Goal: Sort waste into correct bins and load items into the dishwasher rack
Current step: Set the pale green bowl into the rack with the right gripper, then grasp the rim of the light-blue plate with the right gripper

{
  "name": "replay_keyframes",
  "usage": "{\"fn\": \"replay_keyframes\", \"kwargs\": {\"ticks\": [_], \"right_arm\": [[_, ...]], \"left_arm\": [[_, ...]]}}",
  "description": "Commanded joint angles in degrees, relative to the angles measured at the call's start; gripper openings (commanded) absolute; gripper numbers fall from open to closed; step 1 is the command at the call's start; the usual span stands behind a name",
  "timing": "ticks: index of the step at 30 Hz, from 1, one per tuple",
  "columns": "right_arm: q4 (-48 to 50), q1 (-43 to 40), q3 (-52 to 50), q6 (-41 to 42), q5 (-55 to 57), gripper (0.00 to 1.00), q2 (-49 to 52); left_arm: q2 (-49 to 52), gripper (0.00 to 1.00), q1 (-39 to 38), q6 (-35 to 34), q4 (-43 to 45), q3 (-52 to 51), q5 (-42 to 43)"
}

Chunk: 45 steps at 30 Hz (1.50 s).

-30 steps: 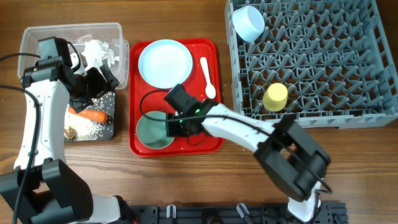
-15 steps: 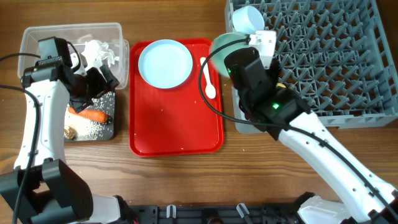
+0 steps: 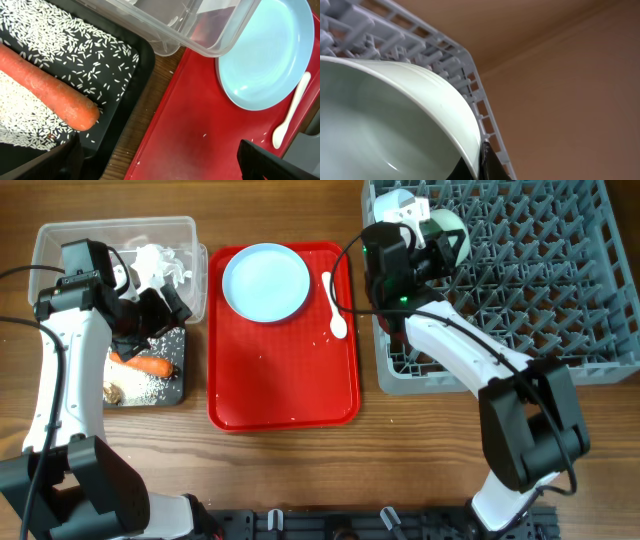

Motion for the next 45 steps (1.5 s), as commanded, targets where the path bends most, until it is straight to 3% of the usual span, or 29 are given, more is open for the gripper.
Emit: {"fn": "replay_keyframes", "kwargs": {"ticks": [1,11,12,14,16,18,20,24,29,32,34,41,45], "right_arm": [[0.4,0.0,0.5,-2.6,0.0,0.04,2.6],[-5.4,3.2,0.5,-1.9,-8.7,0.05,3.0],[-5.6,3.6,0.5,-2.0,-8.7,0.12,3.0],[-5.6,4.3,0.5,-2.0,-8.7,0.42,3.0],[-5.6,4.9,0.5,-1.9,-8.7,0.57,3.0],[-5.5,5.9,0.5,-2.0,-9.1,0.82,3.0],[-5.4,7.3,0.5,-1.9,-10.5,0.88,3.0],[-3.9,11.0,0.5,-1.0,-14.4,0.91,3.0],[4.7,13.6,0.6,0.2,-17.2,0.94,-0.3],[5.4,13.7,1.5,5.4,-22.9,0.97,-5.2],[4.9,13.7,1.5,14.2,-28.5,0.91,-9.0],[-18.6,13.6,1.5,40.7,-67.1,0.91,-12.4],[-27.9,13.6,1.4,52.2,-78.5,0.88,-12.3]], "left_arm": [[-0.3,1.00,0.1,-0.1,0.0,1.0,0.1],[-0.3,1.00,0.1,-0.1,0.0,1.0,0.1],[-0.3,1.00,0.1,-0.1,0.0,1.0,0.1],[-0.3,1.00,0.1,-0.1,0.0,1.0,0.1],[-0.3,1.00,0.1,-0.1,0.0,1.0,0.1],[-0.3,1.00,0.1,-0.1,0.0,1.0,0.1],[-0.3,1.00,0.1,-0.1,0.0,1.0,0.1],[-0.3,1.00,0.1,-0.1,0.0,1.0,0.1],[-0.3,1.00,0.1,-0.1,0.0,1.0,0.1],[-0.3,1.00,0.1,-0.1,0.0,1.0,0.1],[-0.3,1.00,0.1,-0.1,0.0,1.0,0.1],[-0.3,1.00,0.1,-0.1,0.0,1.0,0.1],[-0.3,1.00,0.1,-0.1,0.0,1.0,0.1]]}}
